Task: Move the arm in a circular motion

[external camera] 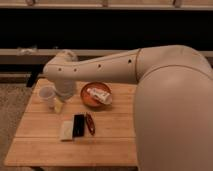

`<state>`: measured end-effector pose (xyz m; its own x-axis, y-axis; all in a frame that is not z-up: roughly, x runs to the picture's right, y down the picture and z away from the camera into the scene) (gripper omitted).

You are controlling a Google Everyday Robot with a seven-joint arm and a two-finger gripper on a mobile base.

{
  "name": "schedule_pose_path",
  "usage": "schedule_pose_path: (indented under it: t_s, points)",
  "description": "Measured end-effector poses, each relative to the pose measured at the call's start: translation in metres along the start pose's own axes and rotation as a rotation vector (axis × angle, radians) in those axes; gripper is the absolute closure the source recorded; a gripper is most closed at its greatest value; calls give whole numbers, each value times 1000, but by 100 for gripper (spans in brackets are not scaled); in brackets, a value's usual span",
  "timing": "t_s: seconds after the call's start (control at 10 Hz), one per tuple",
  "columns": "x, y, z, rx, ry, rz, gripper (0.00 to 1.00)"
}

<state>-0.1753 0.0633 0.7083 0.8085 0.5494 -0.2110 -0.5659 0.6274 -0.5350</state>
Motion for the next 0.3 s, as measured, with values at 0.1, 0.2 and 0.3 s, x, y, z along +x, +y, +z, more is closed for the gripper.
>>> schedule_pose_path:
  t_s: [0.1,0.2,0.3]
  points:
    - [12,-15,4,-12,14,47,20]
    - [16,-21,6,-37,15,69,20]
    - [18,-23,7,-44,15,78,20]
